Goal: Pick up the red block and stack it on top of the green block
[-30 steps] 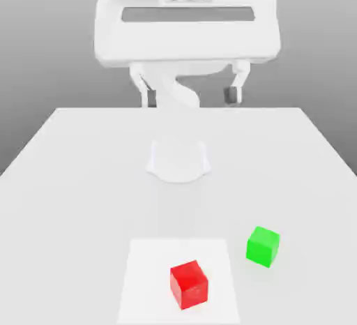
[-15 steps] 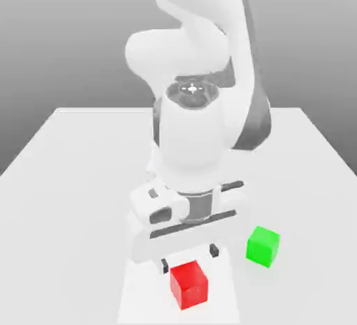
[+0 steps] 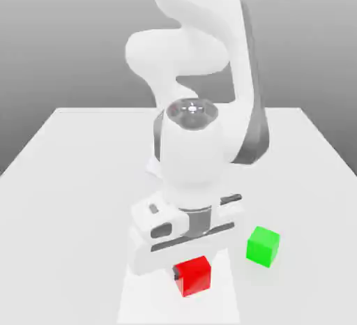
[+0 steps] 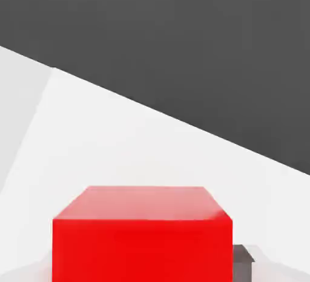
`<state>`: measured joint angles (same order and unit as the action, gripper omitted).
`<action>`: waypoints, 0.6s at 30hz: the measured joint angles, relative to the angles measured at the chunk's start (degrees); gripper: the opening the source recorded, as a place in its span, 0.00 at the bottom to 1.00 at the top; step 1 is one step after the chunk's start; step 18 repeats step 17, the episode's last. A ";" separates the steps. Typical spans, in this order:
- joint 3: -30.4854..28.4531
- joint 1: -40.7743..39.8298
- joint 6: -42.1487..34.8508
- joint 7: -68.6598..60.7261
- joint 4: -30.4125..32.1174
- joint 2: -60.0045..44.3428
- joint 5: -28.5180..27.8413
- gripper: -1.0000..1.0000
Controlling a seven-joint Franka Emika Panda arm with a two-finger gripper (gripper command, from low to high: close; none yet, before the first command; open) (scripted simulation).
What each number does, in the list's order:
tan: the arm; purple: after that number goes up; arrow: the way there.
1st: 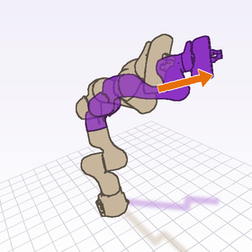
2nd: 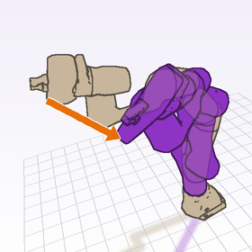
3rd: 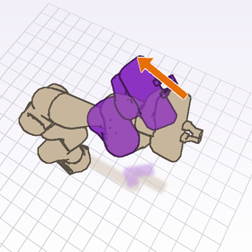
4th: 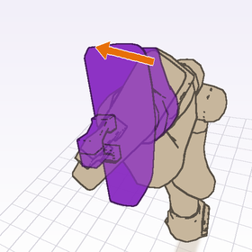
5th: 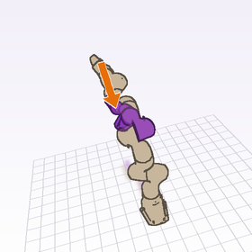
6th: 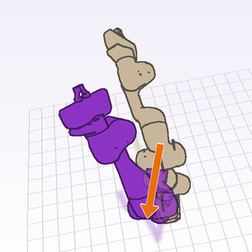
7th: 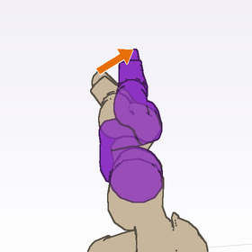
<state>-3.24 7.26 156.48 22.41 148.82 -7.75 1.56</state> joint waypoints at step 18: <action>7.68 15.10 8.35 -11.29 11.31 2.96 -2.92 1.00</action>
